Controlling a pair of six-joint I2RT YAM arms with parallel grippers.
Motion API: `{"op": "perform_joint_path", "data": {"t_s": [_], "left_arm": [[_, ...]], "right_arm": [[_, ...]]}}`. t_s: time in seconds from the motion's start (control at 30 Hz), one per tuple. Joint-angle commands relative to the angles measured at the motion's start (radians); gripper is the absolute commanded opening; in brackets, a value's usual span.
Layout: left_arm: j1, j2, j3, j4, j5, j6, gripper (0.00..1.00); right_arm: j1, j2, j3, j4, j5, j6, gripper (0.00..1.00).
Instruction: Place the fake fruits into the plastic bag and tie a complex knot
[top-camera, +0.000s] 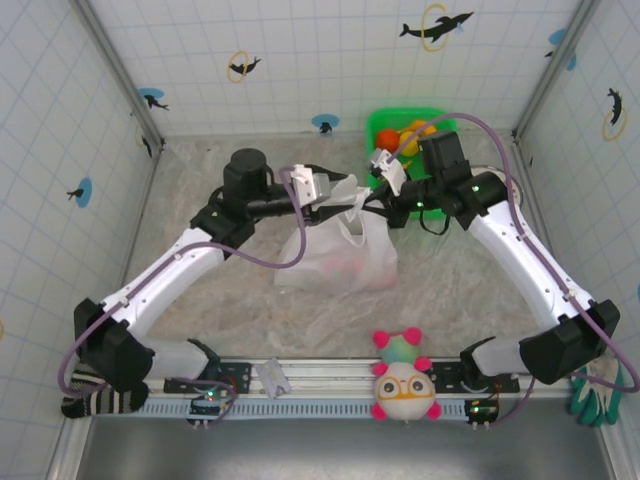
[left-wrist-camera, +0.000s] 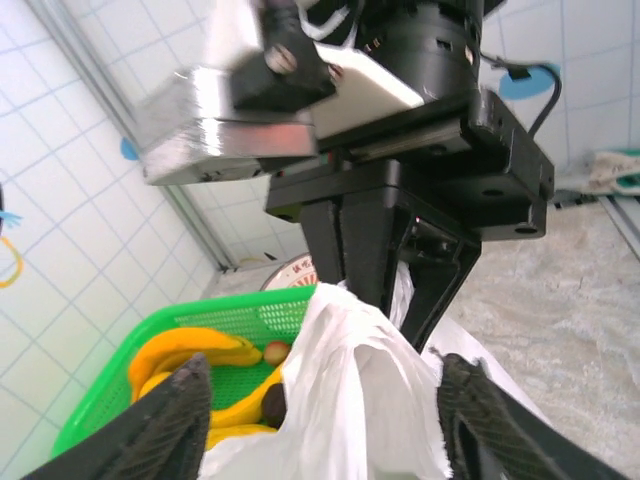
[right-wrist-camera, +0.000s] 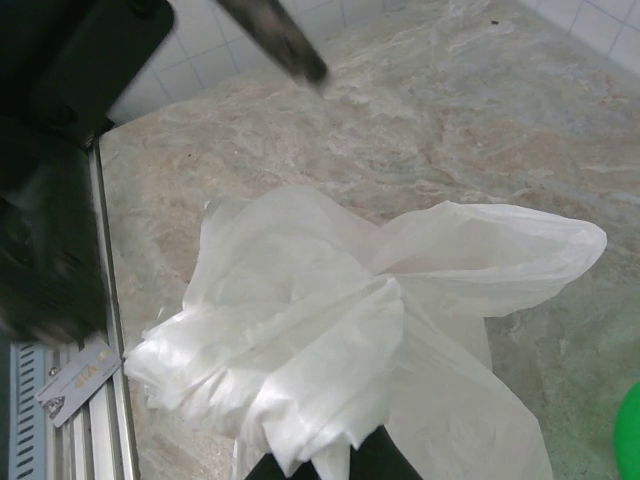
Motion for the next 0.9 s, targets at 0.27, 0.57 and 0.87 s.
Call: {"op": "perform_joint_path", "data": {"t_s": [0.27, 0.57, 0.87], "left_arm": [[0.006, 0.071, 0.034, -0.044, 0.19, -0.095, 0.78], [-0.001, 0.144, 0.094, -0.038, 0.143, -0.115, 0.77], [0.002, 0.156, 0.107, -0.053, 0.193, -0.113, 0.76]], "right_arm": [[0.003, -0.005, -0.011, 0.033, 0.016, -0.013, 0.0], [0.011, -0.025, -0.023, 0.024, 0.007, -0.072, 0.0], [0.012, -0.056, -0.055, 0.028, 0.024, -0.159, 0.0]]}}
